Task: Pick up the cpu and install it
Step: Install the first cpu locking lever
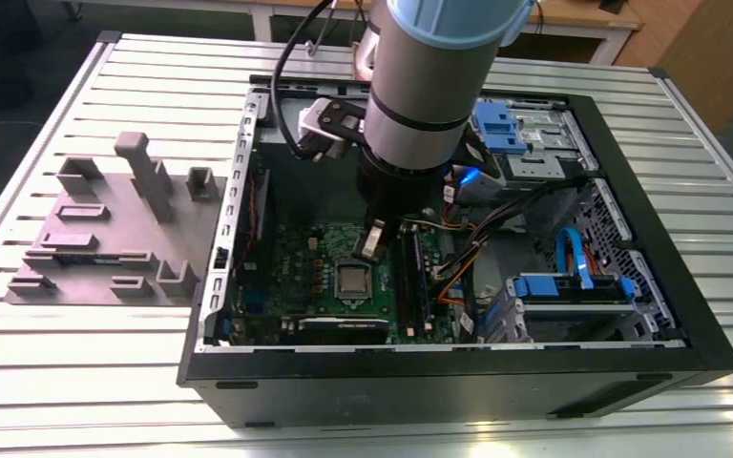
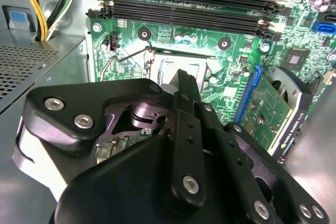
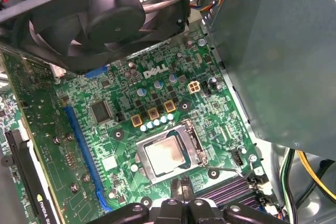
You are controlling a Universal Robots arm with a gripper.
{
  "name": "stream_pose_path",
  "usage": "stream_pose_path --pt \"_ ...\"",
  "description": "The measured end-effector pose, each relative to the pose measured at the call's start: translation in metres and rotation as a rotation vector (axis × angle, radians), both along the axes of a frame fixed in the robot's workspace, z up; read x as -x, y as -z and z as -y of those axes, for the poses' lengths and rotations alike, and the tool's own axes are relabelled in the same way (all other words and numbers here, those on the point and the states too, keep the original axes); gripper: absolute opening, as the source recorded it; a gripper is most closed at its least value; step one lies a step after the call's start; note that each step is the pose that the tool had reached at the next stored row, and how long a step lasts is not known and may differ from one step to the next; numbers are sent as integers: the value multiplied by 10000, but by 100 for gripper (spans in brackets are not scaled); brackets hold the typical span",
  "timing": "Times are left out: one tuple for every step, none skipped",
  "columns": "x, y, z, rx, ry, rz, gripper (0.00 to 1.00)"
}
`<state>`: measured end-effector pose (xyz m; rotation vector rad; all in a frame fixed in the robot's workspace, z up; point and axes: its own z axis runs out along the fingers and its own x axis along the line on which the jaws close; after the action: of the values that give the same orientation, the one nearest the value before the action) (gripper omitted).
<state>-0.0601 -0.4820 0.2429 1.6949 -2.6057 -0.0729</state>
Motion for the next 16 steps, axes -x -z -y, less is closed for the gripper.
stream_pose_path --pt "0 0 0 0 0 0 10" --pt "-1 0 0 -1 0 0 10" --pt "-1 0 0 -9 0 0 10" --pt "-2 0 0 -65 -1 0 10" --pt "-2 0 0 -183 -3 0 10" --pt "-1 0 -1 -359 -4 0 10" --pt "-1 0 0 -521 -3 1 10" --pt "-1 0 0 -572 -3 0 10" --pt "-1 0 -1 -577 -3 0 10" --pt "-1 0 -1 -580 -2 0 10" --pt "-1 0 0 -581 -2 0 10" --pt "-1 0 0 -588 -3 0 10" --pt "-1 -1 1 -613 -3 -1 10" --pt "-1 0 0 -653 -3 0 10" --pt "-2 1 0 -728 -5 1 10" --pt "-1 0 0 -885 -4 0 10"
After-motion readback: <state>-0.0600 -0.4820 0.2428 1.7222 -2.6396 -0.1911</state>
